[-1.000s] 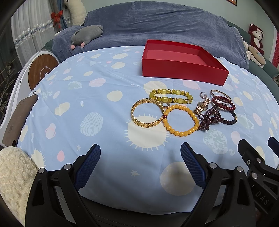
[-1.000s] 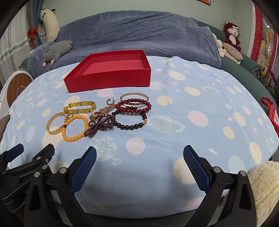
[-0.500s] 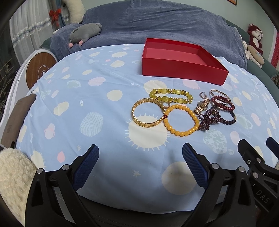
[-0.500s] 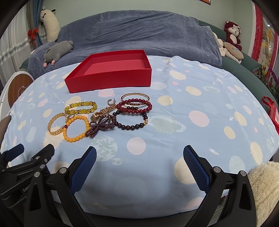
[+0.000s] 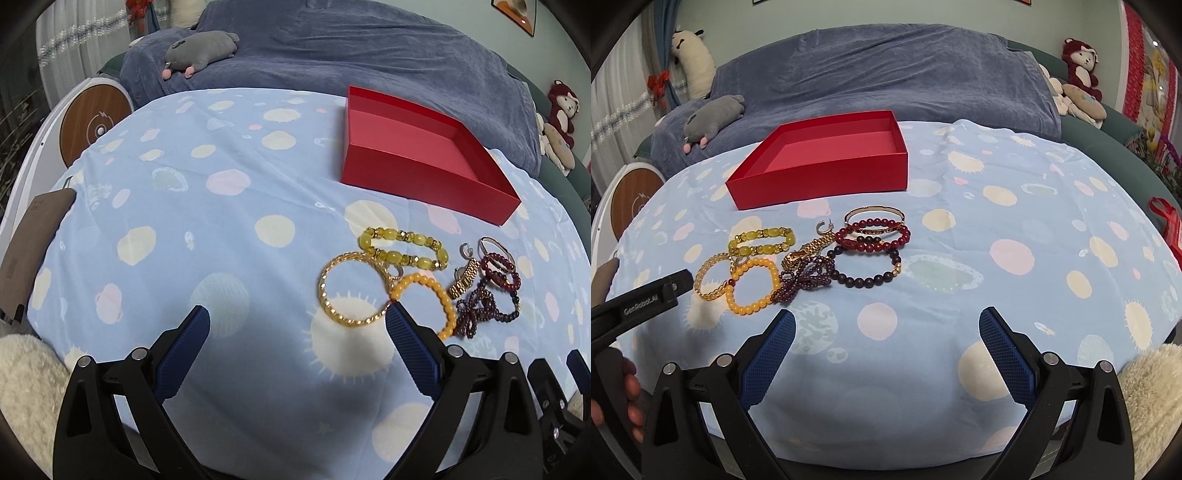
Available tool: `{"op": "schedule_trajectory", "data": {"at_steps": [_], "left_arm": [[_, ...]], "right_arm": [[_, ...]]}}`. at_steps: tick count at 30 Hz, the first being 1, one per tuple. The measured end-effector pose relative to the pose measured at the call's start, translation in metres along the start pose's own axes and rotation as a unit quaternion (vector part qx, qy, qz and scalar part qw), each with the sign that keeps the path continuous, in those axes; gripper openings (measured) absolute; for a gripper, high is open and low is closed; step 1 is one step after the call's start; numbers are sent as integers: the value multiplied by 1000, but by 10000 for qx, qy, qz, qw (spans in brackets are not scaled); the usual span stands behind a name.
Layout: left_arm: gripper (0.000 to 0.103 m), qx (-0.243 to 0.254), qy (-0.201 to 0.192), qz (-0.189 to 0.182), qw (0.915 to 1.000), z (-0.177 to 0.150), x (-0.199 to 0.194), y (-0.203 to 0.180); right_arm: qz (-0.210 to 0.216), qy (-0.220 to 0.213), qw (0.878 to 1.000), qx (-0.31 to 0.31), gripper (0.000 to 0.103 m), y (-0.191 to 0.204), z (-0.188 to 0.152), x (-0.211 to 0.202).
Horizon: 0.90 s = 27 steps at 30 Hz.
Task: Organize jewelry
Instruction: 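Lower the left tool onto the gold twisted bangle and grasp it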
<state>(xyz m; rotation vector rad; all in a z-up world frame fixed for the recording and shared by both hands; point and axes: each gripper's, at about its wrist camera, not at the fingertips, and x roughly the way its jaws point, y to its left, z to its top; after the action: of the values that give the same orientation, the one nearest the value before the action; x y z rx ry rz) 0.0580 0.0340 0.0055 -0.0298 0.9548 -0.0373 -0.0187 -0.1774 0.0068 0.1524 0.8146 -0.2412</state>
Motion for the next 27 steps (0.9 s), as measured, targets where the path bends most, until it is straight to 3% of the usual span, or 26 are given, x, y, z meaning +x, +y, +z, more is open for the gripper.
{"op": "schedule_trajectory", "data": {"at_steps": [5,10,16,24,27], "left_arm": [[91,294,203,-60,9993,-2,15,-15],[83,439,473,-118,9978,-4,30,-22],[79,562,452,-32,9974,2,35,-26],[51,803,297,-102,9963,7,35,-35],[51,796,288,-121,9963,7,36,-36]], "right_arm": [[9,55,10000,-11,96,0,-1,3],[25,84,10000,-28,96,0,-2,5],[21,144,9999,-14,96,0,-2,7],[35,193,9998,37,96,-1,-3,8],[49,190,9998,63,96,-3,-2,9]]}}
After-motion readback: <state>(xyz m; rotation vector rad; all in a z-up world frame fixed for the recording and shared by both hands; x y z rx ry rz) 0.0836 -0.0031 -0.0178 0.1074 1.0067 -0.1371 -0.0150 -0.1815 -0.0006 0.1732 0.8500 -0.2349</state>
